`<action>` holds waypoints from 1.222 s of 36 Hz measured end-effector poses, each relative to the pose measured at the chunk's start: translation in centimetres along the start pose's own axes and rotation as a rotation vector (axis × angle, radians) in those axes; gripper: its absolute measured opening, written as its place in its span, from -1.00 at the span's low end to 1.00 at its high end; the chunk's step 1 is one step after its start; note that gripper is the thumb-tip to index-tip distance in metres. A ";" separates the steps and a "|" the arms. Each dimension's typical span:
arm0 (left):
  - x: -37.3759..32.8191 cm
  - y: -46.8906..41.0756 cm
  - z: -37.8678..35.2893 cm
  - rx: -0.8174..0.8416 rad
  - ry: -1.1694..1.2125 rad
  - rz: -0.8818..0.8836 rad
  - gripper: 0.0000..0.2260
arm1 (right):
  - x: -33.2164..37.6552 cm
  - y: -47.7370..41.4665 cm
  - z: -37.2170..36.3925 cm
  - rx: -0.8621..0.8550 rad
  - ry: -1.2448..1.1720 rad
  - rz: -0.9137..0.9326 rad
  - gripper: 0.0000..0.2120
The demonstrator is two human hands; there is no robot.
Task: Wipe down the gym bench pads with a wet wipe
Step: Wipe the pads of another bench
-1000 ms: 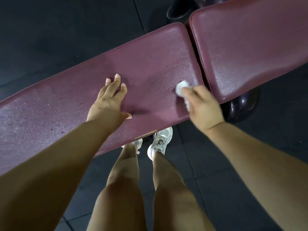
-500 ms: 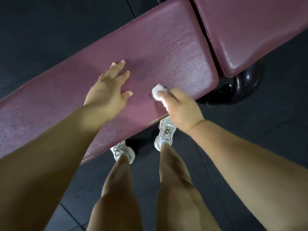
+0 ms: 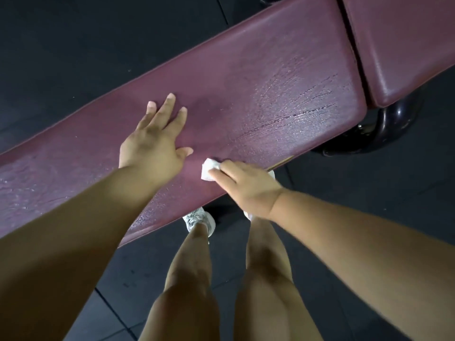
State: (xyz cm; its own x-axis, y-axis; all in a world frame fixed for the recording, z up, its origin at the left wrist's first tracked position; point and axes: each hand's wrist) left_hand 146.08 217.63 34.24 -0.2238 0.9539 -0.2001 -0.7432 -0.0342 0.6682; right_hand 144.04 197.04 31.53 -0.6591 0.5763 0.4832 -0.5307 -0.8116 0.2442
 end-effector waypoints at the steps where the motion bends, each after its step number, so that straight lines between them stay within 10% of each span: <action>1: 0.0 -0.1 0.1 -0.001 -0.004 -0.006 -0.39 | -1.3 -0.1 0.7 0.055 0.026 0.062 -0.66; 4: 0.1 -0.1 0.2 -0.004 -0.007 -0.023 -0.39 | -5.9 -0.8 3.5 0.034 0.092 -0.028 -0.67; 11: 0.1 -0.4 0.7 0.018 0.026 -0.022 -0.43 | -9.3 -4.1 6.9 -0.384 -0.080 -1.067 -0.53; 19: 0.1 -0.7 1.6 -0.097 0.251 0.087 -0.44 | -3.2 -4.4 3.3 0.157 0.054 0.197 -0.58; 30: 1.9 -0.2 0.1 -0.161 0.369 0.269 -0.25 | -13.1 -10.6 10.0 -0.368 -0.007 -0.809 -0.58; 38: 2.1 -0.6 0.6 -0.100 0.426 0.341 -0.25 | -4.5 -10.7 5.4 0.182 0.048 0.166 -0.69; 41: 2.2 -0.7 0.7 -0.076 0.427 0.348 -0.24 | -6.3 -12.2 7.6 0.183 0.079 0.226 -0.83; 44: 2.4 -0.9 0.6 -0.064 0.387 0.342 -0.24 | -10.4 -13.6 10.0 0.052 0.058 -0.164 -0.90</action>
State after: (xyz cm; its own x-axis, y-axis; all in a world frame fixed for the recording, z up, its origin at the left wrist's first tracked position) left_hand 146.60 220.10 33.60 -0.6683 0.7053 -0.2364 -0.6213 -0.3545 0.6988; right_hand 163.45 201.15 31.64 -0.5962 0.7046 0.3848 -0.6062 -0.7093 0.3596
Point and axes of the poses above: each hand's wrist, its own y-axis away from the middle knuckle, its own z-axis out of the back of the hand, x = y × z, and after that the axes turned 3 degrees about x, right-handed
